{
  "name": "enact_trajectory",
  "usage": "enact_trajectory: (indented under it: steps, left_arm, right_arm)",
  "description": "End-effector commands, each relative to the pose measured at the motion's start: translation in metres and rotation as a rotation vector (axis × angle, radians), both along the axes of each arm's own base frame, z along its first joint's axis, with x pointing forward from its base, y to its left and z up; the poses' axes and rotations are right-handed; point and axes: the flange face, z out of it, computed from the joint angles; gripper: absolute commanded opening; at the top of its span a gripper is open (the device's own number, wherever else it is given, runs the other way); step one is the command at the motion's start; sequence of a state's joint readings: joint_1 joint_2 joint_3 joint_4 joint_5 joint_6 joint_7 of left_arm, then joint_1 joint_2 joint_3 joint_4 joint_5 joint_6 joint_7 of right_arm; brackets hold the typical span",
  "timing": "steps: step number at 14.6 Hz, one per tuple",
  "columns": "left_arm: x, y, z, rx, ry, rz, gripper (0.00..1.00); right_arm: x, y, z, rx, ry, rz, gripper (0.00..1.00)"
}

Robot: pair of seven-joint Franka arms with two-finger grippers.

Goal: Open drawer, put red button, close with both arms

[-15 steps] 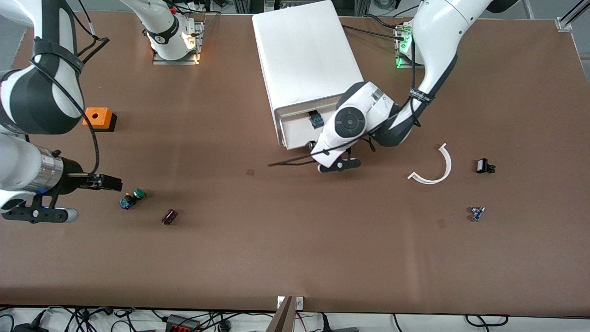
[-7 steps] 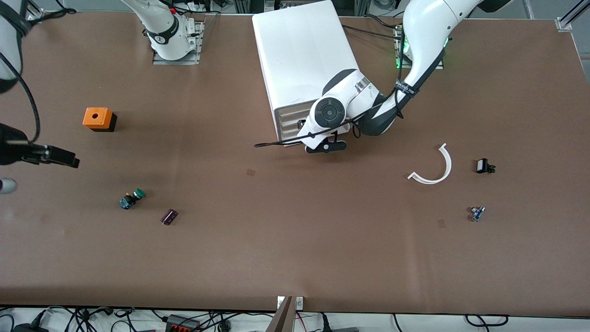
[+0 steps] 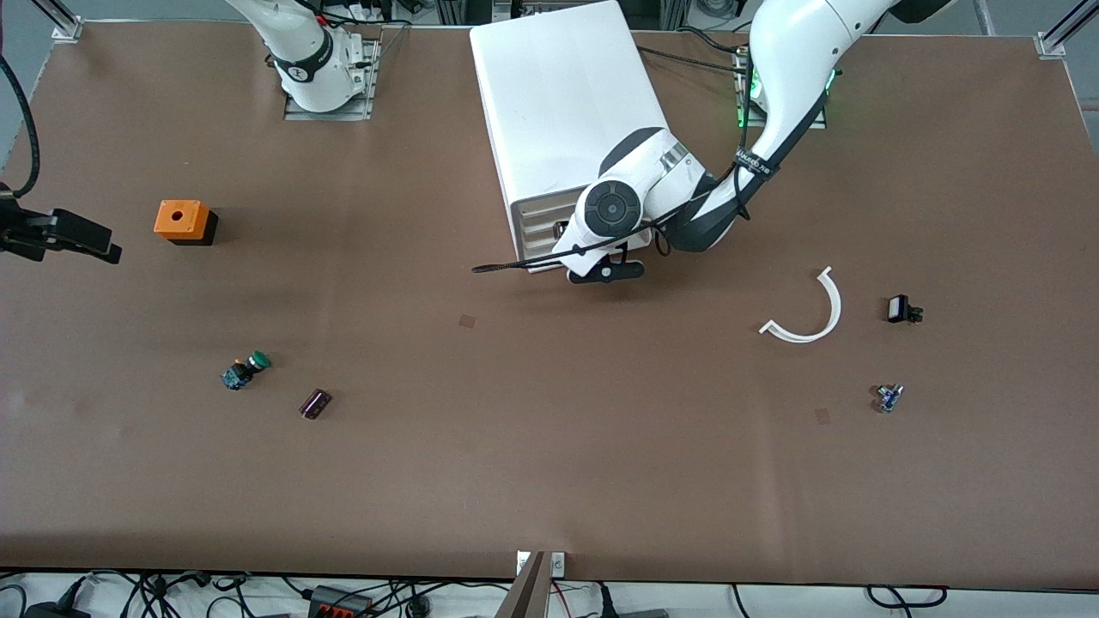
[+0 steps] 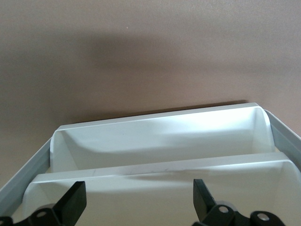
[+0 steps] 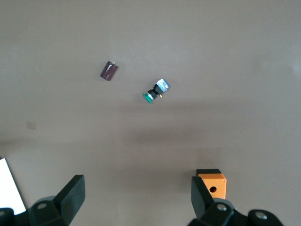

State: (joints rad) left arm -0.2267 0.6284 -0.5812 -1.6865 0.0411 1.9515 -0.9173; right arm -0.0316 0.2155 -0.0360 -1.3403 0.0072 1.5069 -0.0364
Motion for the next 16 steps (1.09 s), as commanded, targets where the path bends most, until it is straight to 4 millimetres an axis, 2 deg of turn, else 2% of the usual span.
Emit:
enact_trajectory:
  steps: [1, 2, 5, 6, 7, 9, 13, 14, 16]
  left_arm:
    - [0.016, 0.008, 0.021, -0.013, -0.015, 0.009, 1.00]
    - [0.037, 0.019, 0.035, -0.023, -0.040, 0.040, 1.00]
    - [0.098, 0.076, 0.071, 0.012, -0.123, 0.025, 1.00]
    - [0.121, 0.106, 0.089, 0.048, -0.163, -0.015, 1.00]
    - [0.133, 0.127, 0.100, 0.078, -0.177, -0.062, 1.00]
    - [0.149, 0.158, 0.138, 0.087, -0.212, -0.116, 1.00]
    - [0.172, 0.247, 0.193, 0.058, -0.202, -0.236, 1.00]
    - [0.159, 0.287, 0.245, 0.054, -0.205, -0.255, 1.00]
    - [0.148, 0.325, 0.258, -0.030, -0.191, -0.272, 1.00]
  right_arm:
    - [-0.017, -0.003, -0.004, -0.020, 0.014, 0.014, 1.00]
    - [-0.026, -0.002, -0.005, -0.031, 0.012, 0.011, 1.00]
    - [-0.047, 0.000, -0.019, -0.031, -0.022, 0.012, 1.00]
    - [-0.053, 0.000, -0.021, -0.031, -0.022, 0.012, 1.00]
    - [-0.054, 0.000, -0.023, -0.031, -0.019, 0.012, 1.00]
    - [-0.055, 0.001, -0.022, -0.032, -0.017, 0.016, 1.00]
    - [-0.059, 0.002, -0.022, -0.034, -0.016, 0.017, 1.00]
    - [-0.061, 0.003, -0.021, -0.034, -0.033, 0.019, 1.00]
    - [-0.060, 0.003, -0.021, -0.035, -0.045, 0.020, 1.00]
